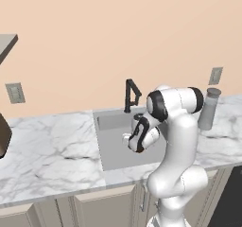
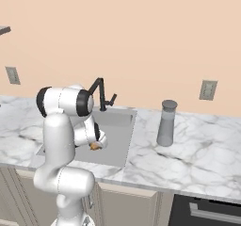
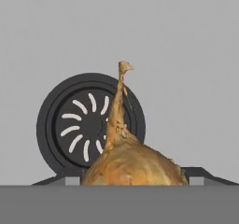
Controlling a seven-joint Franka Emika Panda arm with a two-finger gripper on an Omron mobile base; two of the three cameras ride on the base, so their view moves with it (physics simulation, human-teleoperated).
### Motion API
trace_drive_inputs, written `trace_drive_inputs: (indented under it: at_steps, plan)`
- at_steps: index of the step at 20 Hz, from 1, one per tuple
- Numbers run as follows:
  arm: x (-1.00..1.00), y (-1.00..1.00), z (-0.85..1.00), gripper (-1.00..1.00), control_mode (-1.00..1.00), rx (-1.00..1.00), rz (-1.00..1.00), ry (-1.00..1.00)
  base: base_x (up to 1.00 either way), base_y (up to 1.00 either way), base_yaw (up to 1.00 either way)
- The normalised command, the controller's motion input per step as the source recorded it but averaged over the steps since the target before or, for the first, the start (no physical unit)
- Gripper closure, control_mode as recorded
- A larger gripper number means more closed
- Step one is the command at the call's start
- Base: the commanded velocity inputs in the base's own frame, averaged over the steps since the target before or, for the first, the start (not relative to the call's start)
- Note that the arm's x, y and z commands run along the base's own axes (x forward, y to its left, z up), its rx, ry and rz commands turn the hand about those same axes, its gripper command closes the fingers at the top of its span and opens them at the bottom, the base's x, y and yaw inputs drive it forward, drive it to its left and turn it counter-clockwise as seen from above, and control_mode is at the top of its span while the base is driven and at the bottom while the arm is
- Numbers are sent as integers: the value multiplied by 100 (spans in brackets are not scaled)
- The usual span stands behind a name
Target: Turn on the sink faucet. Then move the onion from the counter to the sink. Turn off the sink. Move the vegetable from the sink to the pot next to the stove. Finally move the pot to the front right burner.
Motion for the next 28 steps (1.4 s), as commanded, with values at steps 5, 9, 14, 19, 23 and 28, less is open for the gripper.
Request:
trace_drive_inputs:
  at_steps: [5, 9, 14, 19, 23, 28]
  plan:
    - [-8, 0, -3, 100, -100, 0, 0, -5, 0, 0, 0]
    - [-23, 0, 70, 100, -100, 0, -1, -13, 0, 0, 0]
    - [-13, 0, 100, 100, -100, 0, -3, -9, 0, 0, 0]
    - [-18, 0, 100, 100, -100, 0, -2, -2, 0, 0, 0]
    - [-12, -1, 100, 100, -100, 0, -4, 0, 0, 0, 0]
    - [-24, -15, 83, 100, -100, 0, -5, 2, 0, 0, 0]
